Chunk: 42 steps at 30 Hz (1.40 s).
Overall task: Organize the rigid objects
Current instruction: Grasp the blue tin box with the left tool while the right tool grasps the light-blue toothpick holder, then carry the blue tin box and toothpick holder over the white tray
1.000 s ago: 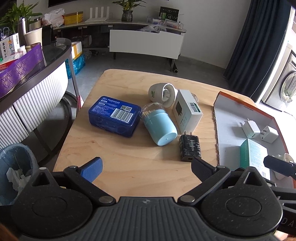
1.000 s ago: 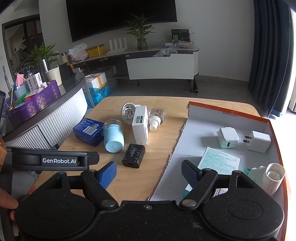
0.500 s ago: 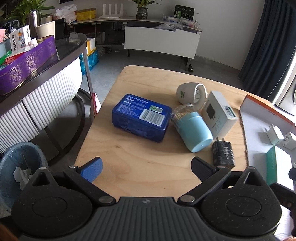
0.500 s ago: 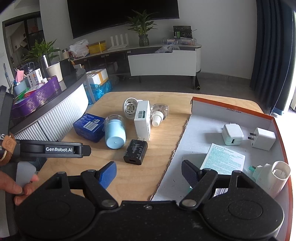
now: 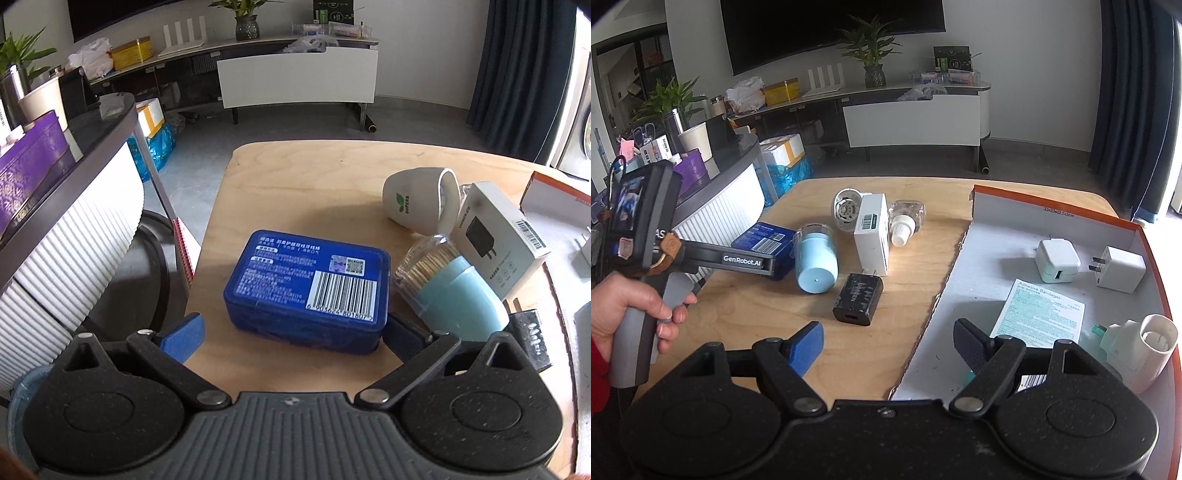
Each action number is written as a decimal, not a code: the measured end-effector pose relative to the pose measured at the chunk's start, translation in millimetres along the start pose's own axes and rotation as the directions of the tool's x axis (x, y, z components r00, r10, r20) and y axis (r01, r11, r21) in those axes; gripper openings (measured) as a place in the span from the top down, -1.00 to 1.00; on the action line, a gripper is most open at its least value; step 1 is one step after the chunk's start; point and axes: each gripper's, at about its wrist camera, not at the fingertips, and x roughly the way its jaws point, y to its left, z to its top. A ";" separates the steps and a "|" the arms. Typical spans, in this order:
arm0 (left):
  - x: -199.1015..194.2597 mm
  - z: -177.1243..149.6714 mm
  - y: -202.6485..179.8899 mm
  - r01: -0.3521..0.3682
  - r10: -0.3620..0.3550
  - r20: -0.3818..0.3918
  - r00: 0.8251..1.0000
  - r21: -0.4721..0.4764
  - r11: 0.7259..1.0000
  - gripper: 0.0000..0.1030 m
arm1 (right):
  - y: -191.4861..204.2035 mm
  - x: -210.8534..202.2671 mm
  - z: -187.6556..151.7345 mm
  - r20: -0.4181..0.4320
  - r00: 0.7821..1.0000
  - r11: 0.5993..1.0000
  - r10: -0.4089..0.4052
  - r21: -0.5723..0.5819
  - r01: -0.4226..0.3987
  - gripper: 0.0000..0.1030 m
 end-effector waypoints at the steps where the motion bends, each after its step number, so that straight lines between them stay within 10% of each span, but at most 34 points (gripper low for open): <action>1: 4.2 1.0 0.1 0.005 -0.005 -0.002 1.000 0.010 1.000 -1.00 | 0.1 0.4 0.2 0.001 1.000 1.000 0.002 0.000 -0.002 -0.77; 18: -30.8 -1.8 22.8 0.036 -0.028 0.071 0.997 -0.128 0.991 -0.86 | 50.3 61.7 35.0 -0.043 0.987 0.982 0.153 -0.109 -0.157 -0.77; 28: -33.8 6.5 28.3 0.047 -0.030 0.111 0.993 -0.156 0.987 -0.83 | 77.5 132.6 61.0 -0.100 0.990 0.981 0.104 -0.156 -0.118 -0.75; 33: -32.5 5.7 23.7 0.058 -0.042 0.119 0.992 -0.138 0.989 -0.83 | 76.3 161.3 63.8 -0.145 0.986 0.987 0.082 -0.128 -0.101 -0.12; 42: -45.3 4.7 25.0 0.066 -0.045 0.149 0.988 -0.139 0.988 -0.83 | 66.4 125.3 58.3 -0.072 0.991 0.991 0.114 -0.065 -0.119 -0.10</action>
